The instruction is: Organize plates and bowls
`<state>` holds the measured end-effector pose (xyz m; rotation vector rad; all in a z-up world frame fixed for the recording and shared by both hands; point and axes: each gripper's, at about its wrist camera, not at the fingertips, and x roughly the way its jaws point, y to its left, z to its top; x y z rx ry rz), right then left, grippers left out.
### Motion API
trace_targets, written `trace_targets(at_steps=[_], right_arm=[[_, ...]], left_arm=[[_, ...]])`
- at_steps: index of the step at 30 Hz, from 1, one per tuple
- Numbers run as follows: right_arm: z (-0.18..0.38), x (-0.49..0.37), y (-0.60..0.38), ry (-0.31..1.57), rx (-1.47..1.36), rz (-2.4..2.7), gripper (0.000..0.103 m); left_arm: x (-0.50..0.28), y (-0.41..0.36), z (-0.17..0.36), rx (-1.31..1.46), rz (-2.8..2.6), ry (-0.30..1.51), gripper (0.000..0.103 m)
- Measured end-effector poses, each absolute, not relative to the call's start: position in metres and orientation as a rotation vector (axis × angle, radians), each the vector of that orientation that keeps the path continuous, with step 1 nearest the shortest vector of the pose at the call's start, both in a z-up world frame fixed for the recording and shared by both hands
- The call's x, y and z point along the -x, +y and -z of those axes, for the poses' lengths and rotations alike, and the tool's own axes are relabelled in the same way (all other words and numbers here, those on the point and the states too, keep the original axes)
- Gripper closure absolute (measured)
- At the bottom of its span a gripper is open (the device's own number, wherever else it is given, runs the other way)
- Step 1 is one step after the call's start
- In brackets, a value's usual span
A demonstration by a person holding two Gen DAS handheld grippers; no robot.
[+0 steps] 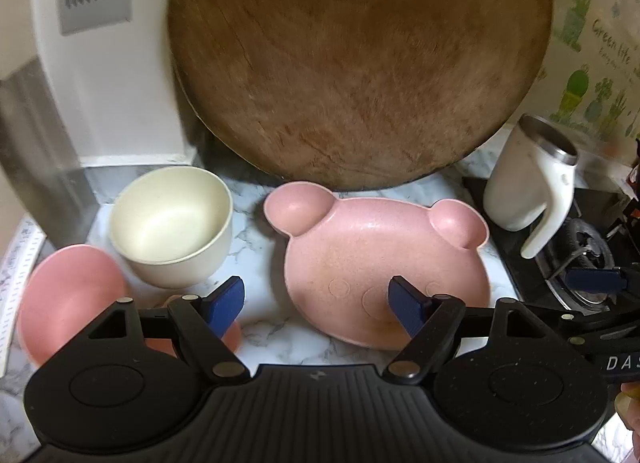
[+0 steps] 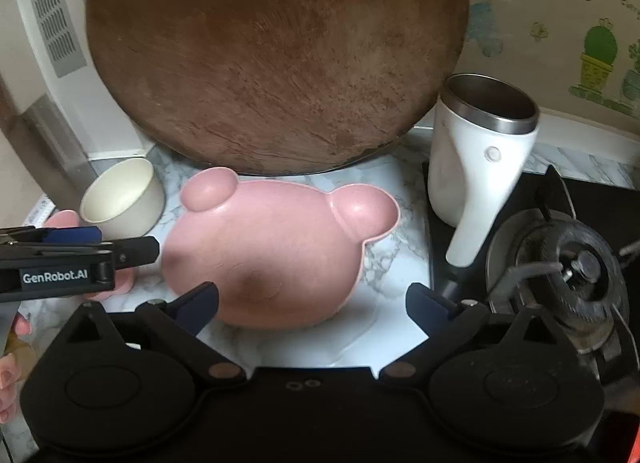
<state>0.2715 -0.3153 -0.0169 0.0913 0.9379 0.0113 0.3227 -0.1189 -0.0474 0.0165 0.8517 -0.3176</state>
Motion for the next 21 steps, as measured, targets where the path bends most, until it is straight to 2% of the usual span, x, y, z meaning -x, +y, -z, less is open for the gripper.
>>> trace_targets(at_steps=[7,16,17,18,21], right_arm=[[0.037,-0.299,-0.317,0.986,-0.075,-0.028,0.013],[0.056,-0.317,-0.325,1.032,-0.092,-0.031,0.036],[0.057,-0.318,-0.326,1.036,-0.094,-0.031,0.038],[0.058,-0.319,-0.326,1.04,-0.096,-0.031,0.042],[0.06,-0.32,-0.328,1.049,-0.108,-0.037,0.051]], left_arm=[[-0.355,-0.132,0.073,-0.044,0.309,0.91,0.024],[-0.378,-0.142,0.093,-0.073,0.314,0.949,0.025],[-0.379,-0.143,0.094,-0.071,0.315,0.948,0.028],[-0.381,-0.143,0.095,-0.069,0.317,0.951,0.038],[-0.387,-0.141,0.1,-0.045,0.304,0.98,0.049]])
